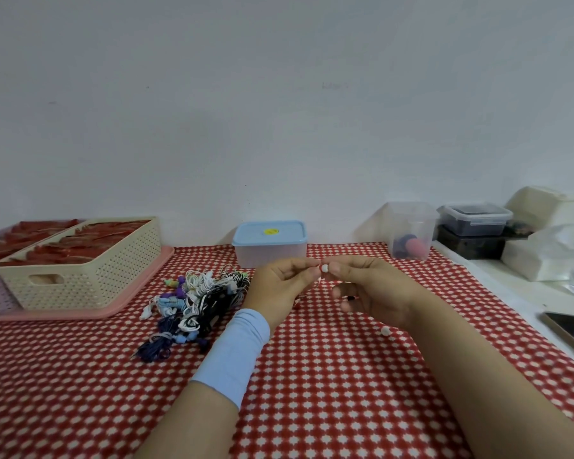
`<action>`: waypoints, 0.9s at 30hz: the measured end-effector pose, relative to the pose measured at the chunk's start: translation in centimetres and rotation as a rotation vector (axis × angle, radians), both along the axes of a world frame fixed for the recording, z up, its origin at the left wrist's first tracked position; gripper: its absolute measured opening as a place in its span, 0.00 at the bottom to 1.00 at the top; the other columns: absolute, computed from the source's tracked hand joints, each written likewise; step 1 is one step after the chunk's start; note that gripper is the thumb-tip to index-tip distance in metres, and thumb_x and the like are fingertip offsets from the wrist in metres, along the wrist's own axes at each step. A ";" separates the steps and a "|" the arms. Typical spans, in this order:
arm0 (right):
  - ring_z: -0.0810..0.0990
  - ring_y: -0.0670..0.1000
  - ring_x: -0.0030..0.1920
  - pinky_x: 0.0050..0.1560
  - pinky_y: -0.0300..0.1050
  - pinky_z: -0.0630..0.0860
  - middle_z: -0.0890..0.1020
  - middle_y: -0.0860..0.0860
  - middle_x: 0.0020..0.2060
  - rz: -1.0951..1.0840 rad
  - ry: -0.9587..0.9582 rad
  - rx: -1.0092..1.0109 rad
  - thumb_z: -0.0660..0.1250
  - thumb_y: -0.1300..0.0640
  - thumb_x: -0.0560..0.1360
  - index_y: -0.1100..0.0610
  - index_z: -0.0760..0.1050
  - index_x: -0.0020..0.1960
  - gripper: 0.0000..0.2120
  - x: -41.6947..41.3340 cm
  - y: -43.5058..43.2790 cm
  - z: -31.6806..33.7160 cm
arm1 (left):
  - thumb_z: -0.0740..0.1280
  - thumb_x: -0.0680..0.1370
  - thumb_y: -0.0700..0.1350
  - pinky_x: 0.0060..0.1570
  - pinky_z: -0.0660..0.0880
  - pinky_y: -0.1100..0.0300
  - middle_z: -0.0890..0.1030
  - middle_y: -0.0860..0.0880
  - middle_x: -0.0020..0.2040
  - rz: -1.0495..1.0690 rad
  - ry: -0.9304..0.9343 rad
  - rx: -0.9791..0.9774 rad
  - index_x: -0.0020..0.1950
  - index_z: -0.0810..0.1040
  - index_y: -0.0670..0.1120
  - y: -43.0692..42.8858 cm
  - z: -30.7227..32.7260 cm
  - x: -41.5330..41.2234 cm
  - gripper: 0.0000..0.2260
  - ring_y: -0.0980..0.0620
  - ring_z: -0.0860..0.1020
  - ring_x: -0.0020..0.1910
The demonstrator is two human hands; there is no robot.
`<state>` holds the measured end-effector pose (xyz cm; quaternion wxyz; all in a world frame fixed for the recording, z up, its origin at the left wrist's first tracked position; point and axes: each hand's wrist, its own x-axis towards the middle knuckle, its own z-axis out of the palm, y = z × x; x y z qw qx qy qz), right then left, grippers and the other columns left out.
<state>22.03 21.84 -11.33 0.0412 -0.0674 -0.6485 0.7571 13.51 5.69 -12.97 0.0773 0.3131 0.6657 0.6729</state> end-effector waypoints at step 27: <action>0.79 0.43 0.28 0.29 0.37 0.74 0.86 0.51 0.38 -0.357 0.064 0.541 0.70 0.54 0.79 0.58 0.84 0.45 0.09 -0.5 -0.7 -0.3 | 0.67 0.80 0.40 0.47 0.79 0.65 0.84 0.53 0.44 -0.007 0.129 -0.159 0.59 0.81 0.57 -2.1 1.4 -1.8 0.14 0.55 0.82 0.41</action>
